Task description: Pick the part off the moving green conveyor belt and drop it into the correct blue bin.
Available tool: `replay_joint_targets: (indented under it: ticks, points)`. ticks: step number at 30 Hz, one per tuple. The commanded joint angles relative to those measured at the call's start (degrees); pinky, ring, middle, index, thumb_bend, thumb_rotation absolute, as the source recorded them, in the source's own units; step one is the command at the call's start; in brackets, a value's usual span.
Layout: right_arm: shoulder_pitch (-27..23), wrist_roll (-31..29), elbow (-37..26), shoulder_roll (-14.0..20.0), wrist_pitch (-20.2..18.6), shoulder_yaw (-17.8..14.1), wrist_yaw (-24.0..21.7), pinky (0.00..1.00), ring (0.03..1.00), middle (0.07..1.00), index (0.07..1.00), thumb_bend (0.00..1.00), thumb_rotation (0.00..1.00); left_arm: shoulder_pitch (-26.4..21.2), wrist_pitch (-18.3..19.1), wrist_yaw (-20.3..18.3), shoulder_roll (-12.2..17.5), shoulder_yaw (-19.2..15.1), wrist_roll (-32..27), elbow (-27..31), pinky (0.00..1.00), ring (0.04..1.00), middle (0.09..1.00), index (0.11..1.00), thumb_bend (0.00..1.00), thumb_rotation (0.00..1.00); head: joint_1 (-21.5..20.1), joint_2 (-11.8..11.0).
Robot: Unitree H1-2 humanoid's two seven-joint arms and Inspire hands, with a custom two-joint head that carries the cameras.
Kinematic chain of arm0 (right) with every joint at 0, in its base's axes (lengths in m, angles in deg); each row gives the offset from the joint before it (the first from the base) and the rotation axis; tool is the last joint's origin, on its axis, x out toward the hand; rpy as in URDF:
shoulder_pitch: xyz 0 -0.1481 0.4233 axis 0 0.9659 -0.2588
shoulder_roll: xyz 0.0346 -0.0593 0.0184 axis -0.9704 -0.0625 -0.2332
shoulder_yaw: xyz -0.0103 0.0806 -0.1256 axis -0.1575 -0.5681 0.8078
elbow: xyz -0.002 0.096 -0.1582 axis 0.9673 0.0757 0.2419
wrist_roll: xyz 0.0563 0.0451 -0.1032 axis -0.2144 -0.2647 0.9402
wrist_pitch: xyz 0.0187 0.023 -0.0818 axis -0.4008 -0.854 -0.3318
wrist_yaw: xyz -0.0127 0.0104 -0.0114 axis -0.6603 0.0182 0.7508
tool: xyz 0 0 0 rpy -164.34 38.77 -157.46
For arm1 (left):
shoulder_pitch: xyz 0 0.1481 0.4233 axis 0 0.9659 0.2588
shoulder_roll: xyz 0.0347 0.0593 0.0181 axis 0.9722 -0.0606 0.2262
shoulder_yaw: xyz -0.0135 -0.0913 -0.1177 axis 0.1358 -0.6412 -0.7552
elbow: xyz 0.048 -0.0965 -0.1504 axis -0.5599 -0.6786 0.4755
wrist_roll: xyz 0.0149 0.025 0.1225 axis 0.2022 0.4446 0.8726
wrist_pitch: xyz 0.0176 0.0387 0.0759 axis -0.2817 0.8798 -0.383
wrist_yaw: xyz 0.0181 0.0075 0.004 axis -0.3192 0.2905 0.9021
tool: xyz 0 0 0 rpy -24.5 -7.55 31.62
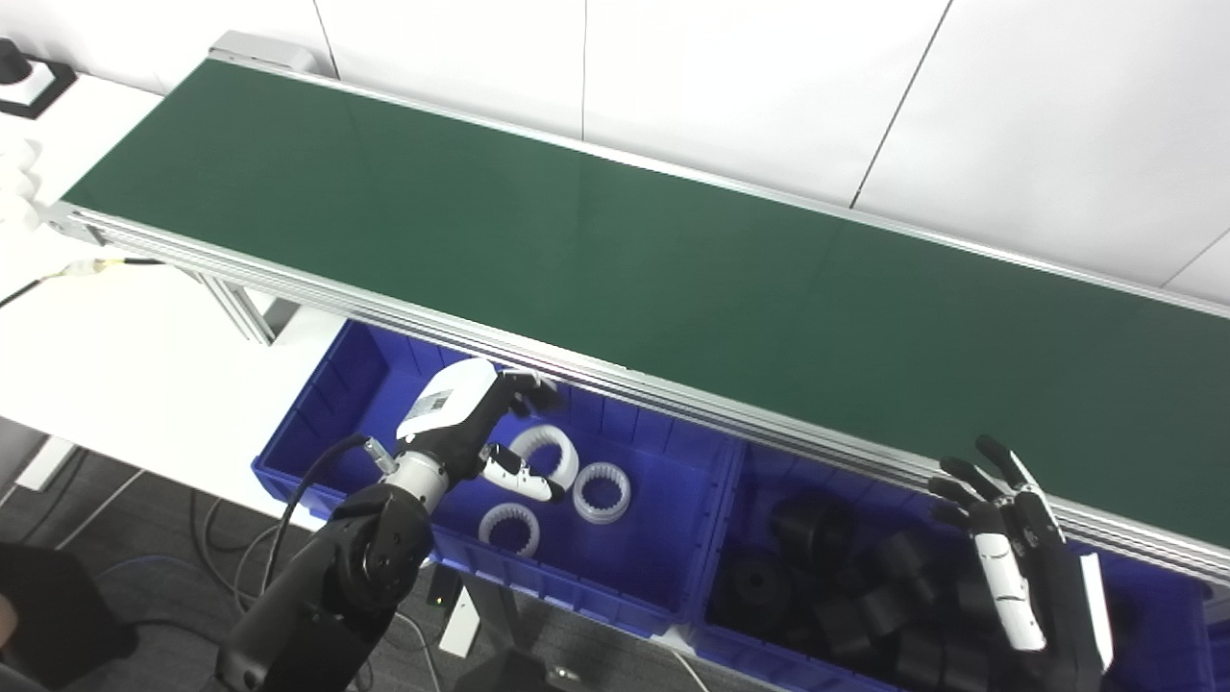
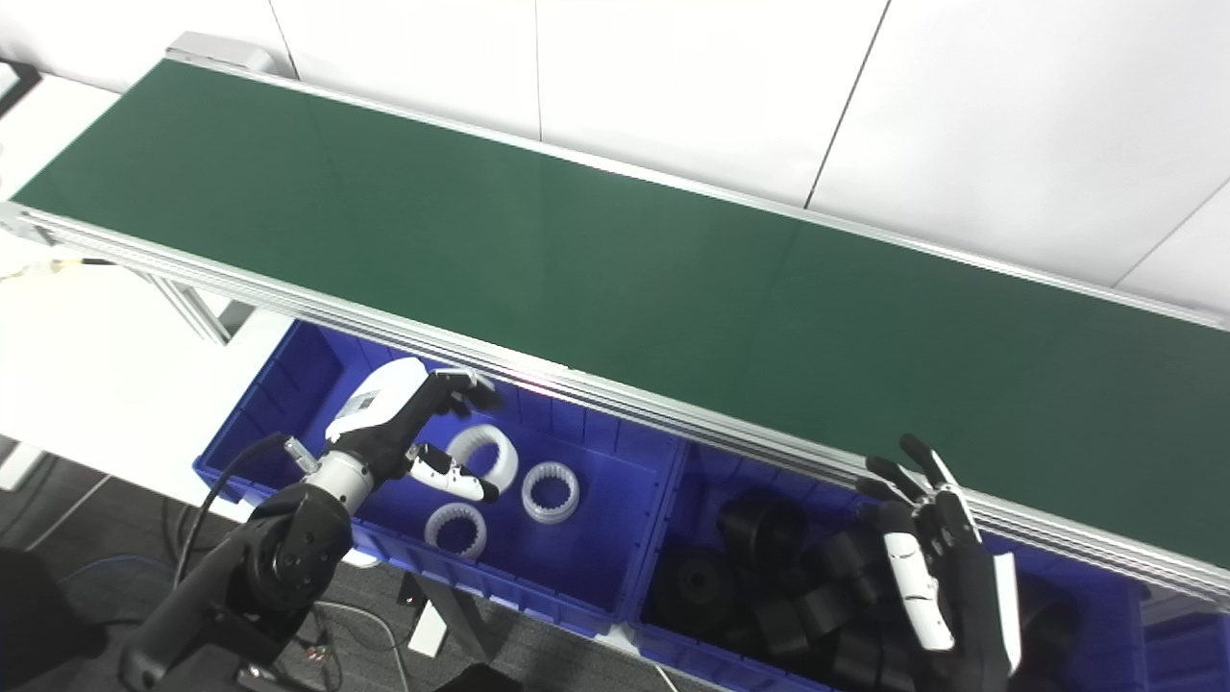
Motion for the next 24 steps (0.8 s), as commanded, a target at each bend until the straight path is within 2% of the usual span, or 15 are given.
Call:
replay_joint_targets:
  ticks: [1,6,10,11,13,14,15,17,20,24]
  points:
    - [-0.4,-0.3,-1.1,-0.2,1.3,-0.1,-0.1,0.68,0.736,0.782,0.882,0.53,0.68,-0.4,-0.1,0.4,0.2,-0.4,-0.4,2.0,0.81,0.977,0.993,0.921,0.94,0.00,0.0,0.0]
    - [-0.5,-0.4,-0.8,-0.2,1.8,-0.1,-0.2,0.68,0.740,0.785,0.884,0.51,0.67,-0.5,0.6,-0.3,0.7,0.0,0.0,2.3,0.82,0.987,1.000,0.957,0.96,0.00,-0.1,-0.2]
    - [-0.5,-0.1,-0.2,-0.4,2.3,0.0,-0.1,0.68,0.739,0.783,0.884,0.51,0.67,-0.3,-0.2,0.2,0.8,-0.3,-0.4,2.4,0.82,0.975,1.000,0.961,0.96,0.03,-1.3,-1.4]
    - [-0.5,0.0,-0.1,-0.5,2.4,0.1,-0.1,0.68,0.739,0.782,0.884,0.51,0.67,-0.1,-0.6,0.5,0.7,-0.4,-0.4,2.8,0.82,0.963,0.999,0.963,0.94,0.09,-1.4,-1.5]
    - [-0.3,0.3,0.2,-0.6,2.8,0.2,0.0,0.68,0.742,0.785,0.886,0.51,0.67,0.3,-2.5,2.0,0.1,-0.9,-1.6,3.6,0.79,0.939,0.985,0.969,0.80,0.29,-2.2,-2.1]
    - [-0.2,0.5,0.4,-0.7,3.1,0.3,0.0,0.68,0.743,0.786,0.886,0.52,0.68,0.5,-4.3,3.0,-0.4,-1.5,-3.3,3.9,0.76,0.919,0.970,0.969,0.76,0.46,-3.0,-2.7]
    - [-0.2,0.8,0.5,-0.7,3.3,0.4,0.0,0.68,0.742,0.786,0.887,0.52,0.69,0.6,-5.5,3.8,-1.0,-2.0,-4.9,4.4,0.75,0.903,0.955,0.969,0.73,0.58,-3.0,-2.7]
    - [0.0,1.2,0.9,-0.9,4.0,0.6,0.1,0.67,0.740,0.786,0.888,0.52,0.69,0.6,-8.4,4.9,-2.3,-2.8,-8.3,5.2,0.73,0.866,0.926,0.953,0.70,0.73,-4.0,-3.4]
    - [0.3,2.5,1.4,-1.3,4.9,1.0,0.5,0.66,0.736,0.784,0.889,0.53,0.70,-0.2,-12.7,4.8,-5.0,-3.3,-15.7,6.5,0.73,0.828,0.886,0.921,0.66,0.72,-6.5,-4.6]
    - [0.8,4.4,1.9,-1.9,5.4,1.7,1.1,0.65,0.727,0.780,0.891,0.54,0.72,-2.2,-12.9,2.3,-9.2,-0.2,-20.8,9.8,0.71,0.805,0.866,0.906,0.68,0.71,-10.4,-6.4]
